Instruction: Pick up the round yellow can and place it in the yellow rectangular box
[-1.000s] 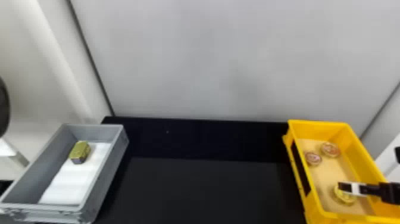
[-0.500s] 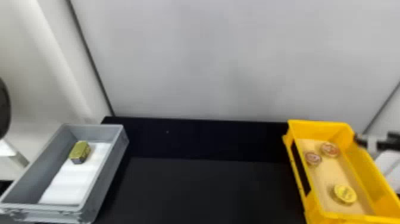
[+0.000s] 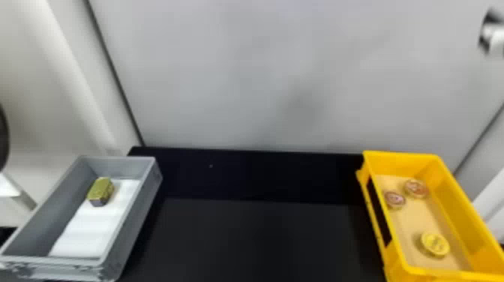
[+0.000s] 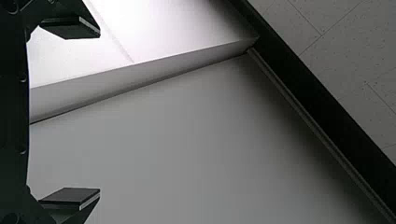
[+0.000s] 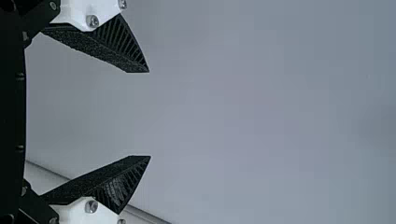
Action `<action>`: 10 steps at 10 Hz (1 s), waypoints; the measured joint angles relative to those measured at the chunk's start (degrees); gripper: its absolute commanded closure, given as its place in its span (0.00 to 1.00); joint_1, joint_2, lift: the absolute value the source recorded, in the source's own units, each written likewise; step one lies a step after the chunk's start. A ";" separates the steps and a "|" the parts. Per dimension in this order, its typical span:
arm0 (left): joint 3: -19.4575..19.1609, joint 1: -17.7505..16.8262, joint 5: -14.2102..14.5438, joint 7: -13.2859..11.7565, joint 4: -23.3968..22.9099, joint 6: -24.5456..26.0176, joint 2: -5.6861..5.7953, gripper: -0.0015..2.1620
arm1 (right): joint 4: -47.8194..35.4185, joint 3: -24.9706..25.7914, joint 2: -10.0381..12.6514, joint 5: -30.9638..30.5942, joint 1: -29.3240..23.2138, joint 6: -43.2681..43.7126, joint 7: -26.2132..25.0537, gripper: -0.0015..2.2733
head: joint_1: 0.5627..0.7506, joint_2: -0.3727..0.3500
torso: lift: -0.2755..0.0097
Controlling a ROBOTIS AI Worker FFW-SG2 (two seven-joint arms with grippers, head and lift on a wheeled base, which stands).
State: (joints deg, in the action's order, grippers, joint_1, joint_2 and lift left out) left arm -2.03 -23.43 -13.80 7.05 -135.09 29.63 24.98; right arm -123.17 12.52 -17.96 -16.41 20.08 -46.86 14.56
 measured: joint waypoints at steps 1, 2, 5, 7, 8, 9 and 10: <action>-0.47 0.04 0.00 0.15 -0.20 -0.01 -0.03 0.04 | -2.70 -1.23 -0.23 1.05 1.37 5.07 -5.10 0.07 | 0.53 0.59 | 0.93; -1.04 0.11 0.00 0.29 -0.47 -0.08 -0.02 0.04 | -4.28 -2.18 -1.11 2.31 3.74 10.04 -8.64 0.07 | 0.53 0.59 | 0.93; -2.79 0.60 0.00 0.77 -0.87 -1.26 -0.02 0.04 | -3.51 -6.88 -5.35 4.05 13.12 25.54 -17.39 0.08 | 0.53 0.59 | 0.93; -4.35 1.42 0.03 1.35 -0.89 -2.96 -0.01 0.04 | -1.19 -9.48 -6.12 3.93 17.70 34.42 -20.09 0.08 | 0.53 0.59 | 0.93; -5.03 1.70 0.12 1.78 -0.89 -3.81 0.09 0.04 | -0.46 -10.29 -6.35 3.87 19.66 36.88 -20.64 0.08 | 0.53 0.59 | 0.93; -5.49 1.84 0.21 2.23 -0.88 -4.42 0.34 0.04 | -0.13 -10.88 -6.67 3.91 21.06 38.34 -21.10 0.08 | 0.53 0.59 | 0.93; -5.73 1.93 0.25 2.47 -0.88 -4.80 0.54 0.04 | 0.01 -11.31 -6.94 4.01 21.73 39.08 -21.38 0.08 | 0.53 0.59 | 0.93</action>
State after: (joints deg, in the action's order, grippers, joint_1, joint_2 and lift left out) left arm -7.76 -21.50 -13.55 9.52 -135.97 24.83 25.51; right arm -123.16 1.21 -24.89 -12.40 41.81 -7.77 -6.82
